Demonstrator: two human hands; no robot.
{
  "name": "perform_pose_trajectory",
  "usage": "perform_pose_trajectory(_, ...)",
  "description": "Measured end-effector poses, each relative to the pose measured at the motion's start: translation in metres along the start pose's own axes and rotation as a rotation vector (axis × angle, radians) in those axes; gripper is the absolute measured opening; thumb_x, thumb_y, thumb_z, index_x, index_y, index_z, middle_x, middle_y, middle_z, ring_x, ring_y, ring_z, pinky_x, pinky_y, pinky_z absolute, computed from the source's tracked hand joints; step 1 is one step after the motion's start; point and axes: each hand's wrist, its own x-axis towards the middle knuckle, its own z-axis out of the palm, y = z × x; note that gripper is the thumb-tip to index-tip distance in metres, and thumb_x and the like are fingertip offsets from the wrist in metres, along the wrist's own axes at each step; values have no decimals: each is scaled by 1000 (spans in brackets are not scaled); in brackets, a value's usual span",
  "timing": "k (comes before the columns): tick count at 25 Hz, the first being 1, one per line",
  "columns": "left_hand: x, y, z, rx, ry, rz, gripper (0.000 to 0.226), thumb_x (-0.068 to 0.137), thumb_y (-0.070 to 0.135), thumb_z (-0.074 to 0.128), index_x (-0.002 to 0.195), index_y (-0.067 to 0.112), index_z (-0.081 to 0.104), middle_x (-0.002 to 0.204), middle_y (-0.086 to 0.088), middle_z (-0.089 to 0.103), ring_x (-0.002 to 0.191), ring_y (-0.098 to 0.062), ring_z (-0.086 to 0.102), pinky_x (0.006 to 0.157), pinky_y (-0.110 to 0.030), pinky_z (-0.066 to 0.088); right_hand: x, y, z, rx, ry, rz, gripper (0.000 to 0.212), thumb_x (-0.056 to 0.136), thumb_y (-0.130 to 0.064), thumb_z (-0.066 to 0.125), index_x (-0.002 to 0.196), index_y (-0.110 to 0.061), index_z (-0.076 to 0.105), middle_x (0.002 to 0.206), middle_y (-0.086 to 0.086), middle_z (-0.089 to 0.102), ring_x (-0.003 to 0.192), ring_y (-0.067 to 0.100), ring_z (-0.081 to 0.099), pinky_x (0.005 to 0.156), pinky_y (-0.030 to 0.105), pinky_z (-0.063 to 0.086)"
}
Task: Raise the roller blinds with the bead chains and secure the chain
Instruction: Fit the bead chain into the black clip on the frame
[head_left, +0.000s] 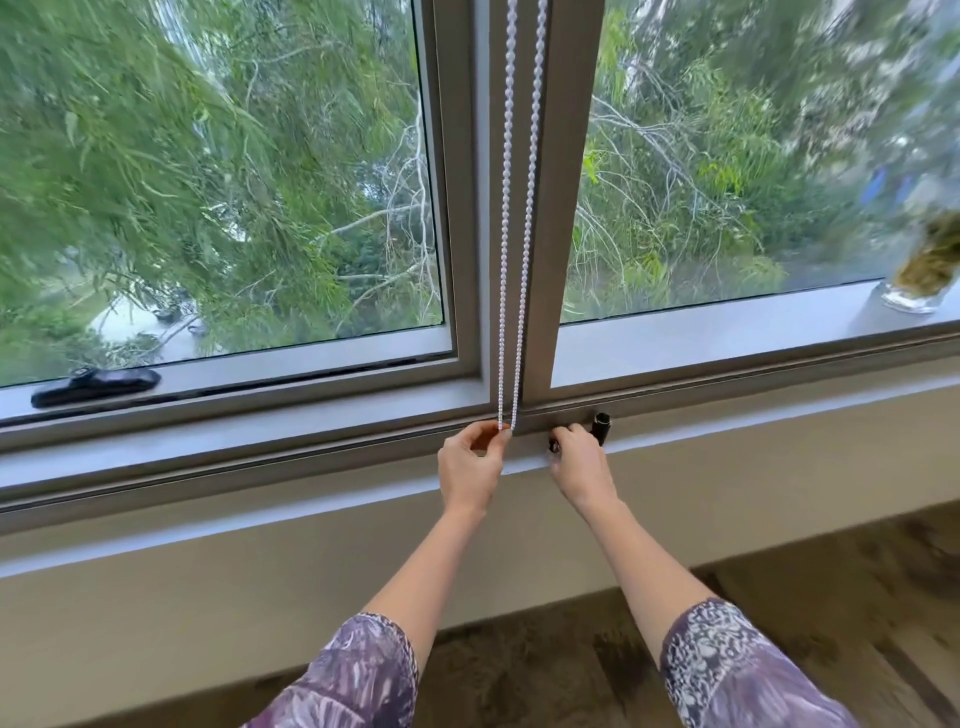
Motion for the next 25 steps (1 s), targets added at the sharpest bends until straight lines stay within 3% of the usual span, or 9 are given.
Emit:
perform_pose_trajectory(3, 1, 0, 0, 26, 5, 3, 3, 80, 25, 76, 84, 24, 76, 75, 14, 73, 75, -5, 70, 73, -18, 53, -9, -7, -6, 263, 50, -25, 19, 83, -9, 62, 102, -9, 65, 101, 10, 63, 92, 26, 63, 88, 37, 50)
perform_pose_trajectory(8, 2, 1, -1, 75, 8, -7, 13, 83, 23, 73, 93, 17, 77, 88, 3, 77, 87, -14, 71, 83, -30, 56, -23, -26, -25, 571, 147, -125, 17, 78, -19, 73, 93, -15, 68, 90, 1, 71, 78, 6, 66, 72, 4, 48)
perform_pose_trajectory(15, -4, 5, -1, 113, -6, 33, 15, 84, 22, 67, 95, 18, 77, 88, 3, 77, 84, -12, 71, 77, -29, 55, -23, -50, -42, 506, 288, -302, 25, 79, -17, 70, 103, -12, 69, 92, 3, 68, 75, 8, 62, 74, 14, 51)
perform_pose_trajectory(20, -6, 5, -2, 66, -1, 8, 12, 84, 17, 70, 94, 17, 77, 89, 2, 78, 86, -15, 72, 82, -32, 57, -20, -46, -44, 354, 213, -360, 28, 81, -12, 66, 109, -9, 67, 98, 6, 65, 78, 15, 65, 79, 28, 55)
perform_pose_trajectory(25, -4, 3, -5, 51, -20, 8, 13, 82, 13, 69, 92, 16, 77, 87, 3, 78, 84, -13, 72, 82, -33, 57, -23, -46, -45, 367, 209, -431, 29, 81, -12, 67, 109, -12, 64, 99, 3, 68, 81, 14, 65, 78, 28, 56)
